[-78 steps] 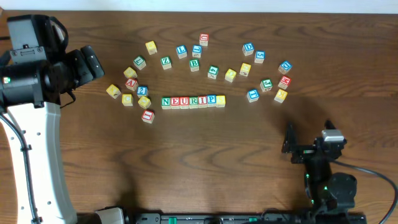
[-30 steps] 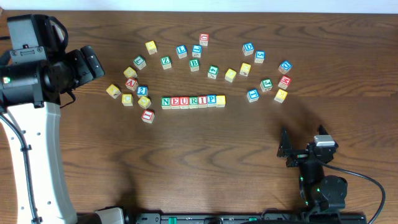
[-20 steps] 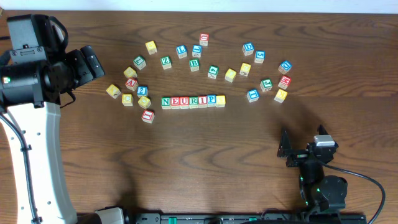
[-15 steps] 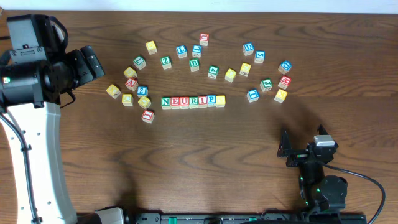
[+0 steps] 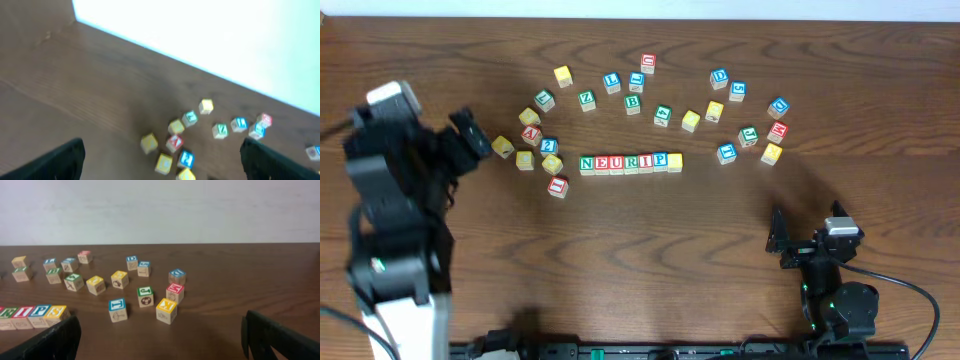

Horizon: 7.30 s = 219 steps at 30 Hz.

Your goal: Spell out NEURIPS

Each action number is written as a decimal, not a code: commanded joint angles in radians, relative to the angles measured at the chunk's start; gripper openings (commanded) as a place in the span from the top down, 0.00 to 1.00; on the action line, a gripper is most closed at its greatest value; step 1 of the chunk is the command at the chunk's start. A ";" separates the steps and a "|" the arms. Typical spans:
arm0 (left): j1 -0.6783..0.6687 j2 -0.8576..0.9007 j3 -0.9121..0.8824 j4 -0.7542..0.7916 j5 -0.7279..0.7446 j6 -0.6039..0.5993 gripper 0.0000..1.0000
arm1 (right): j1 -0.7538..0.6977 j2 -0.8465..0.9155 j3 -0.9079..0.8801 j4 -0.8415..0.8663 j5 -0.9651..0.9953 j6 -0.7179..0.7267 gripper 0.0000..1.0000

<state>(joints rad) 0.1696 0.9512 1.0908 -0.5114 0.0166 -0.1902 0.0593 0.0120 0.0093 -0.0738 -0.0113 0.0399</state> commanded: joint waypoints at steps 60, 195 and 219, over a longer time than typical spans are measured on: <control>0.001 -0.950 -1.087 0.571 0.028 0.197 0.02 | -0.009 -0.006 -0.004 -0.001 -0.006 -0.011 0.01; 0.001 -0.947 -1.087 0.442 0.025 0.201 0.02 | -0.009 -0.006 -0.004 -0.001 -0.006 -0.011 0.01; 0.001 -0.947 -1.087 0.442 0.025 0.201 0.02 | -0.009 -0.006 -0.004 -0.001 -0.006 -0.011 0.01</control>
<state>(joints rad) 0.1692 0.0101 0.0128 -0.0219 0.0498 0.0006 0.0589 0.0120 0.0090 -0.0734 -0.0113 0.0399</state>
